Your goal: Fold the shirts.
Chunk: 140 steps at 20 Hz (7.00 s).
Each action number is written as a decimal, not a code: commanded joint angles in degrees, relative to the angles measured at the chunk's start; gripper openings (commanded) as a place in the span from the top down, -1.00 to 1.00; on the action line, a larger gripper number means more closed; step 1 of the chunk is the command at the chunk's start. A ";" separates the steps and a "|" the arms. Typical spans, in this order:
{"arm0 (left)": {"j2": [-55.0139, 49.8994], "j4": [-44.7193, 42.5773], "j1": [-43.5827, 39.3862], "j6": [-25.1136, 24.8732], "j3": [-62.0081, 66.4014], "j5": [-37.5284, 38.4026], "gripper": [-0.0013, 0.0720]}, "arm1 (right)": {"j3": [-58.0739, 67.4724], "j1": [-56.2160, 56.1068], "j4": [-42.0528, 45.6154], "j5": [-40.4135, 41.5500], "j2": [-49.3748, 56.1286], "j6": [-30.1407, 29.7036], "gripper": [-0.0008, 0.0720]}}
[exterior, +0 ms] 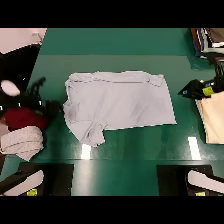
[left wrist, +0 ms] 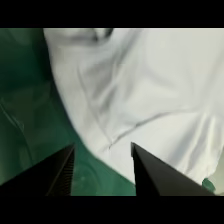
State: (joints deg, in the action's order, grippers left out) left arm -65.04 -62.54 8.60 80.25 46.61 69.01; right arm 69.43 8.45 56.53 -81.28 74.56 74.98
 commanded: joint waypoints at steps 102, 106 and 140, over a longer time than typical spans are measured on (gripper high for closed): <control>-35.47 -4.81 -8.66 -0.94 46.56 3.65 0.91 | 22.25 -10.99 21.57 6.12 22.29 7.13 0.96; -35.50 -4.79 -9.73 -1.18 42.01 2.75 0.90 | 11.19 -11.23 21.44 11.15 17.68 8.63 0.95; 9.75 12.02 -9.73 1.64 -21.68 -14.40 0.90 | -9.18 -3.45 8.02 1.44 -10.08 3.58 -0.02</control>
State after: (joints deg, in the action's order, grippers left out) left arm -55.48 -52.25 -1.13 82.76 25.04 54.00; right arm 60.29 3.53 64.25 -76.38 64.53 78.56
